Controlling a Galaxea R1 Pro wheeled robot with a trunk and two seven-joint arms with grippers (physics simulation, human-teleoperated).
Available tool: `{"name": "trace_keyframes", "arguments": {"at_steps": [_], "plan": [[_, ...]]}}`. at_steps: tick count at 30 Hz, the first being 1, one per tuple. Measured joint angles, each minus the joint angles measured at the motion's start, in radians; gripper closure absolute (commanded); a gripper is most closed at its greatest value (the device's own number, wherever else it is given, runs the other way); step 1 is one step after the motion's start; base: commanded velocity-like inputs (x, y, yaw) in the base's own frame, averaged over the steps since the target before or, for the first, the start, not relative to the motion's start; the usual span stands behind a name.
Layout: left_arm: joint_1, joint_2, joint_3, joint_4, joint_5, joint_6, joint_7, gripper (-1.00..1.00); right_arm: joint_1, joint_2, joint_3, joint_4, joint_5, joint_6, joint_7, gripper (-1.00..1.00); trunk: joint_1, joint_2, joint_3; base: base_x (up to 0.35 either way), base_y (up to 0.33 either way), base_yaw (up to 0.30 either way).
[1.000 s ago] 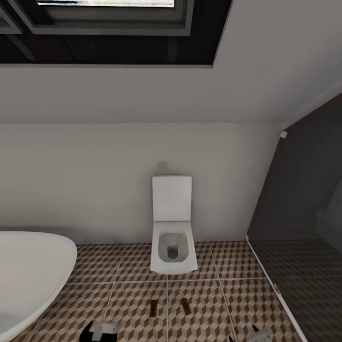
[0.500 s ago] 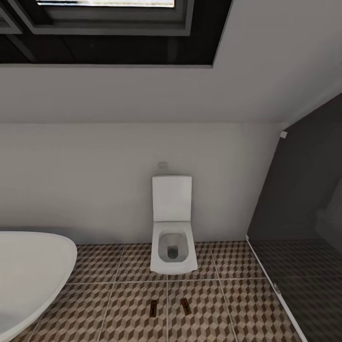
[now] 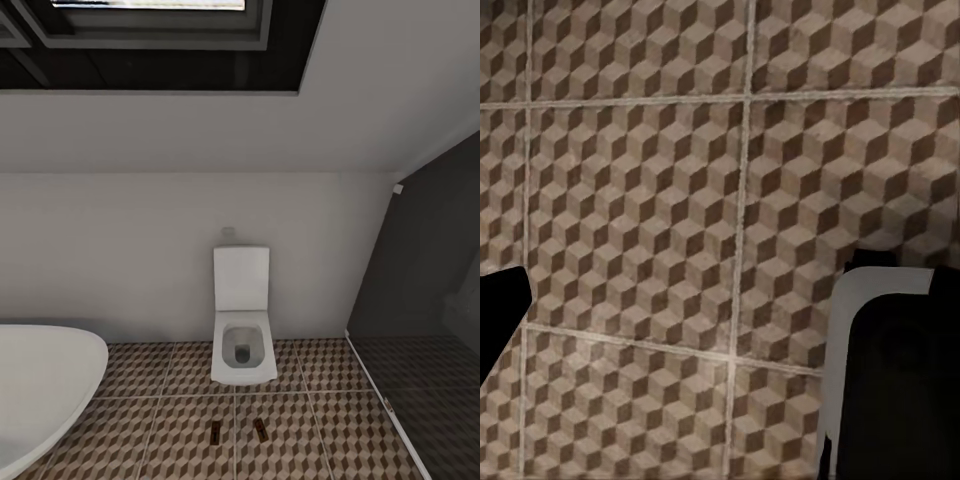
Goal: Take the four mousetraps from the cabinet in the bathroom and place them on the bathroom floor. Make sure all four end up on the same floor surface, and ensure that at least two of them are either under or directly next to the same bathroom sink.
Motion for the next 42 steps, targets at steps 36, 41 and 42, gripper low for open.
{"name": "trace_keyframes", "arguments": {"at_steps": [36,41,42], "plan": [[0.001,-0.052,0.028,0.000,0.009,0.107,-0.004,-1.00,0.202,0.002,-0.001,-0.003,-0.047,0.340,0.012,-1.00,0.000,0.000,0.000,0.000,0.000,0.000],[0.001,-0.053,0.028,0.000,0.009,0.108,-0.005,-1.00,0.204,0.009,-0.001,-0.004,-0.047,0.338,0.011,-1.00,0.000,0.000,0.000,0.000,0.000,0.000],[0.001,-0.054,0.028,0.000,0.009,0.108,-0.005,-1.00,0.205,0.010,-0.001,-0.005,-0.047,0.338,0.011,-1.00,0.000,0.000,0.000,0.000,0.000,0.000]]}}
